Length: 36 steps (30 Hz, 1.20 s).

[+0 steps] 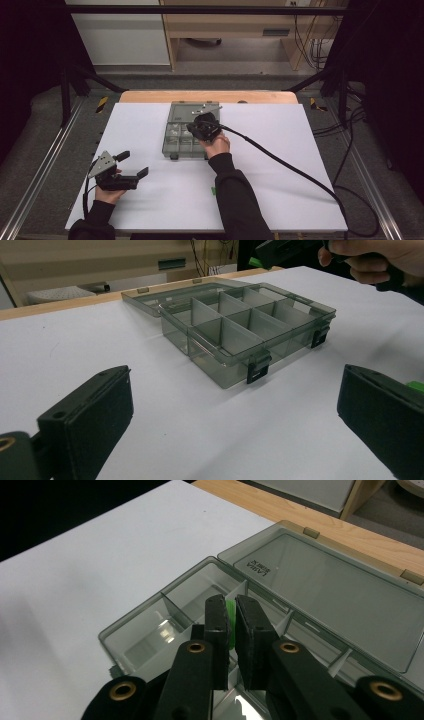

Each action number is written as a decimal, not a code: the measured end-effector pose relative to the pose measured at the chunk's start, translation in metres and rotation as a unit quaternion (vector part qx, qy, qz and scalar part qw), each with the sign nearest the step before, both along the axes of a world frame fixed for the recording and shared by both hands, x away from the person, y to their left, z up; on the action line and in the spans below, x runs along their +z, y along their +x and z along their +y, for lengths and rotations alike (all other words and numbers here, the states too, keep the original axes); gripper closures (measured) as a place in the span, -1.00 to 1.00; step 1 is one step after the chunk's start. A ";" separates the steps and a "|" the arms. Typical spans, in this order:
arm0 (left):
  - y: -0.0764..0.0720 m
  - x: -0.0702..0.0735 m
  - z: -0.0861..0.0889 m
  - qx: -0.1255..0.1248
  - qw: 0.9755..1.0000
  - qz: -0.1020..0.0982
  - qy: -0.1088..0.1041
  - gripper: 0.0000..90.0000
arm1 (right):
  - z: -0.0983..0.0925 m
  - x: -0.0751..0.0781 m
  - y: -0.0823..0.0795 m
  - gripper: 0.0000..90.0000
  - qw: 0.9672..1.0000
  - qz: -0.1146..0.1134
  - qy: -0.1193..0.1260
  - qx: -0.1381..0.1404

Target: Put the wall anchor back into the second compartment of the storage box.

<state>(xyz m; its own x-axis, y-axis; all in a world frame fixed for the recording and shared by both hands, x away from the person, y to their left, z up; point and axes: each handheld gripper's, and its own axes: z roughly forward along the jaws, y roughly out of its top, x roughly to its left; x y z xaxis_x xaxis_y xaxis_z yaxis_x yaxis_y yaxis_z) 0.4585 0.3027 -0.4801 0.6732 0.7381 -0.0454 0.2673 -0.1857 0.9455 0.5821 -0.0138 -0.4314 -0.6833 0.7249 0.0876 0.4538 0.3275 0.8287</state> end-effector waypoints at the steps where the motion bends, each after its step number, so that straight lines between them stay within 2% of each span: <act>1: 0.000 0.000 0.000 0.000 1.000 0.000 0.000 -0.97 | 0.000 0.000 0.000 0.88 1.000 0.000 0.000 0.000; 5: 0.000 -0.001 -0.001 -0.001 1.000 0.001 0.002 -0.97 | 0.007 -0.006 0.009 0.88 1.000 0.001 -0.013 0.004; 9: 0.000 0.000 -0.001 -0.001 1.000 0.000 0.003 -0.97 | 0.009 -0.012 0.017 0.88 1.000 0.011 -0.009 -0.001; 13: 0.000 -0.001 -0.001 -0.001 1.000 0.001 0.003 -0.97 | 0.009 -0.019 0.023 0.88 1.000 0.018 -0.017 -0.007; 23: 0.001 -0.001 -0.001 -0.002 1.000 0.001 0.005 -0.97 | 0.013 -0.029 0.027 0.87 0.999 0.025 -0.024 -0.006; 29: 0.001 -0.001 -0.001 -0.002 1.000 0.002 0.004 -0.97 | 0.020 -0.034 0.028 0.87 0.999 0.029 -0.042 0.005; 31: 0.001 -0.001 -0.001 -0.002 1.000 0.001 0.004 -0.97 | 0.023 -0.034 0.028 0.84 0.998 0.028 -0.047 0.007; 32: 0.000 -0.001 -0.001 -0.002 1.000 0.001 0.003 -0.97 | 0.025 -0.034 0.028 0.73 0.998 0.026 -0.048 0.006; 36: 0.000 -0.001 -0.001 -0.002 1.000 0.001 0.003 -0.97 | 0.024 -0.033 0.028 0.53 0.999 0.022 -0.046 0.005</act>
<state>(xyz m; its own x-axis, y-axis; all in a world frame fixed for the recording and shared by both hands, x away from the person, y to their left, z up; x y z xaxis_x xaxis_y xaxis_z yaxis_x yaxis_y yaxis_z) 0.4590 0.3017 -0.4807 0.6761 0.7356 -0.0420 0.2681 -0.1926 0.9440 0.6106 0.0101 -0.4640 -0.6875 0.7244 0.0509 0.4859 0.4068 0.7736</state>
